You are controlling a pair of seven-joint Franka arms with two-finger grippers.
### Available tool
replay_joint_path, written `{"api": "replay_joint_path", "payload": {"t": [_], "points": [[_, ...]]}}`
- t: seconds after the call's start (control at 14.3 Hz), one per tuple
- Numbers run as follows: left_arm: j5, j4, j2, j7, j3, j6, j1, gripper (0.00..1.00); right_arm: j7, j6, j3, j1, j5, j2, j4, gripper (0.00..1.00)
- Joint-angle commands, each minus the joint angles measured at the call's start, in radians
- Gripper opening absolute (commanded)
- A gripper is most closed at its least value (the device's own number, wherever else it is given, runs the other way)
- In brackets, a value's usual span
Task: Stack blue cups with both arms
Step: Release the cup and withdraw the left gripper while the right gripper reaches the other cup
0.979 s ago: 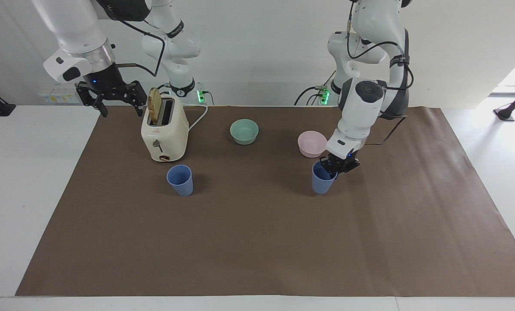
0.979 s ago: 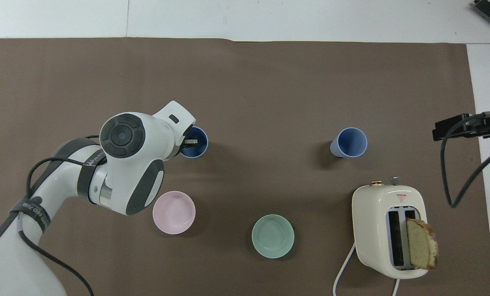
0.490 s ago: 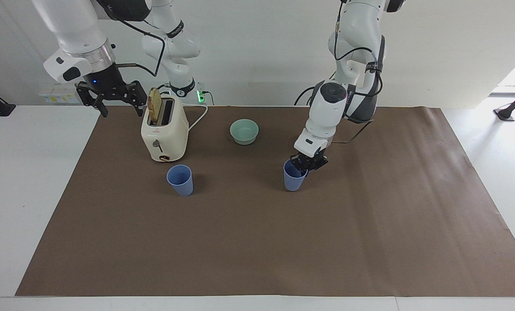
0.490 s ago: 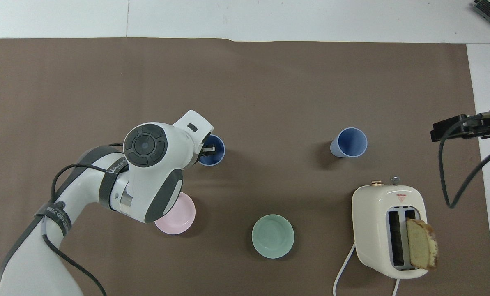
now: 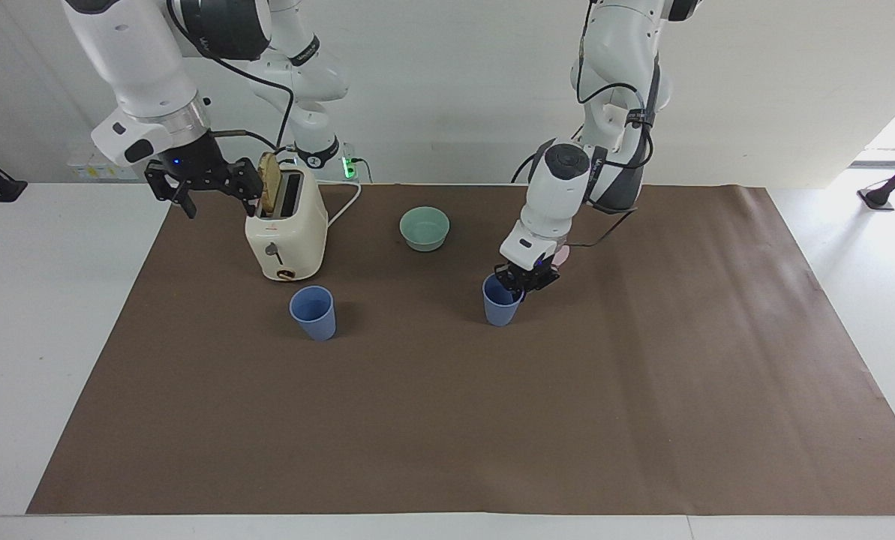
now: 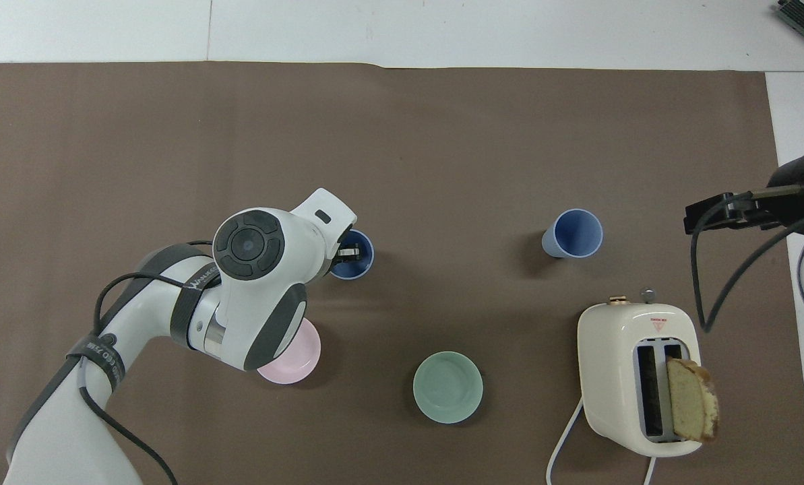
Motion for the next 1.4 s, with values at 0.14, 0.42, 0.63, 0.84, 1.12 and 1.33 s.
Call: {"api": "replay_joint_path", "payload": {"t": [0.14, 0.42, 0.63, 0.84, 1.12, 1.33], "points": [[-0.007, 0.004, -0.073, 0.020, 0.031, -0.056, 0.002, 1.00, 0.010, 0.164, 0.004, 0.029, 0.012, -0.003, -0.155, 1.00], [-0.002, 0.013, -0.239, 0.186, 0.031, -0.249, 0.123, 1.00, 0.018, 0.265, 0.004, 0.053, 0.012, 0.082, -0.196, 1.00], [0.004, 0.083, -0.264, 0.316, 0.033, -0.363, 0.225, 1.00, 0.016, 0.357, 0.004, 0.054, 0.012, 0.105, -0.245, 1.00], [0.006, 0.180, -0.249, 0.433, 0.033, -0.463, 0.317, 1.00, 0.018, 0.408, 0.004, 0.054, 0.012, 0.148, -0.278, 1.00], [0.007, 0.278, -0.259, 0.574, 0.034, -0.604, 0.411, 1.00, 0.018, 0.480, 0.004, 0.054, 0.012, 0.174, -0.337, 1.00], [0.007, 0.303, -0.264, 0.600, 0.034, -0.655, 0.443, 1.00, 0.010, 0.494, 0.004, 0.054, 0.012, 0.181, -0.353, 1.00]]}}
